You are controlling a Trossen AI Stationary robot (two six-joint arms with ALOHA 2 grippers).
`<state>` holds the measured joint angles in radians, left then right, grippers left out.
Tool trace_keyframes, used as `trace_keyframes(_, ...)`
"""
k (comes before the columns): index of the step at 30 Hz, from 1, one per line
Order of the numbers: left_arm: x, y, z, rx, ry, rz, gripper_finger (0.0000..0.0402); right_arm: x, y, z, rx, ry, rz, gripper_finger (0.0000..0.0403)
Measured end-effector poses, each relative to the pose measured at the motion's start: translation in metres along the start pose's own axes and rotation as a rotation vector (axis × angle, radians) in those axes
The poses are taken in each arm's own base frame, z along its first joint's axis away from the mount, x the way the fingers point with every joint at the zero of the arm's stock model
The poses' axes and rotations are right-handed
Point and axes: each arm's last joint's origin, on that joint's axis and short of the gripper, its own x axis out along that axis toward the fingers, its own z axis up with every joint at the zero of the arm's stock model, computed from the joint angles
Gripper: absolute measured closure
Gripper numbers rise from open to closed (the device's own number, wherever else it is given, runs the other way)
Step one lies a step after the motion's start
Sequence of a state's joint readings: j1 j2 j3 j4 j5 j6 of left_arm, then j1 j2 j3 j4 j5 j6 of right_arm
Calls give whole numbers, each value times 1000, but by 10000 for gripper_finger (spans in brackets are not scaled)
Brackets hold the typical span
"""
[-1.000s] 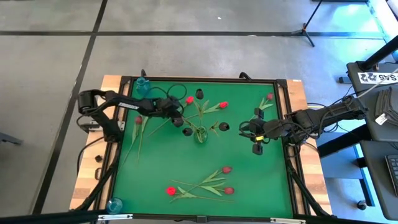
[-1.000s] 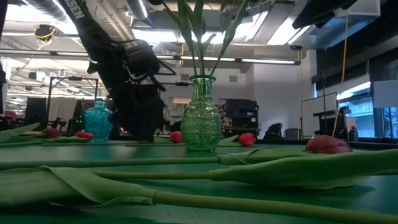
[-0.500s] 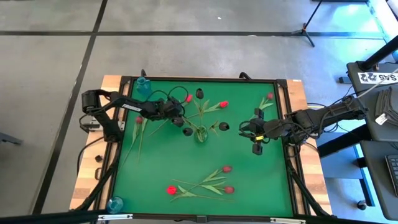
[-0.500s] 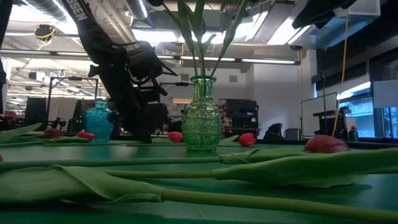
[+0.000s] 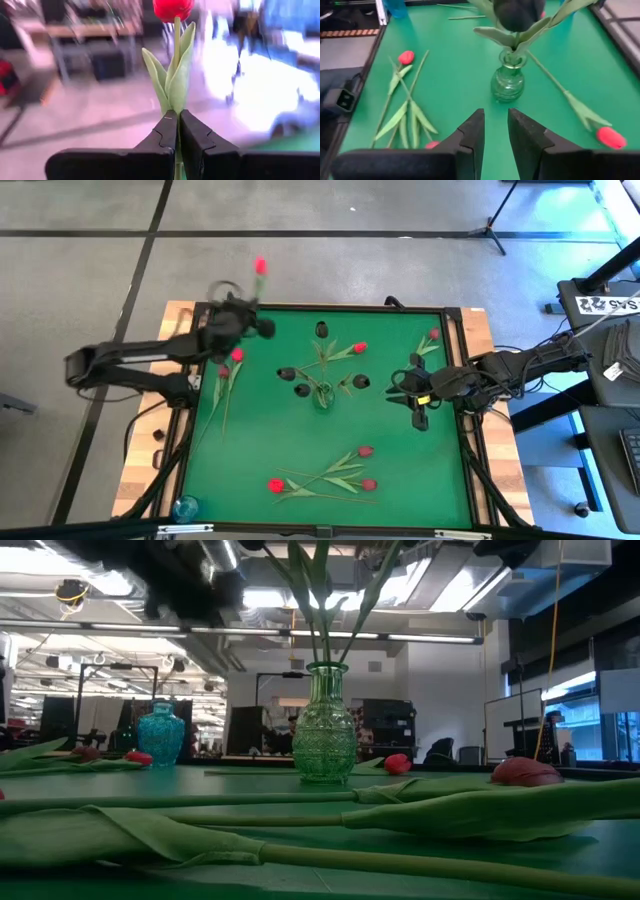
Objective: Sort flowers into vase by color
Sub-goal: Put the red tulip into the top blue vase
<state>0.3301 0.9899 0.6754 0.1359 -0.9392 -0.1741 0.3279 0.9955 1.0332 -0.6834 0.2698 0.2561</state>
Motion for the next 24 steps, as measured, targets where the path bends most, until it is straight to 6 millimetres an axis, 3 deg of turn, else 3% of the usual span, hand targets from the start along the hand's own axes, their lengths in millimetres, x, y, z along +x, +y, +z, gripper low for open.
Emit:
trace_keyframes(3,-6,15,27,-67,-139,37,397,0,-1,0,-33,-10,-43,318)
trace_keyframes(6,-1,24,38,-88,-218,96,398,0,-2,1,-58,-17,-74,318)
trace_keyframes(15,46,56,36,-65,-341,336,398,0,-2,1,-66,-22,-75,318)
trace_keyframes(24,85,82,22,-28,-329,466,397,0,-2,1,-51,-23,-77,318)
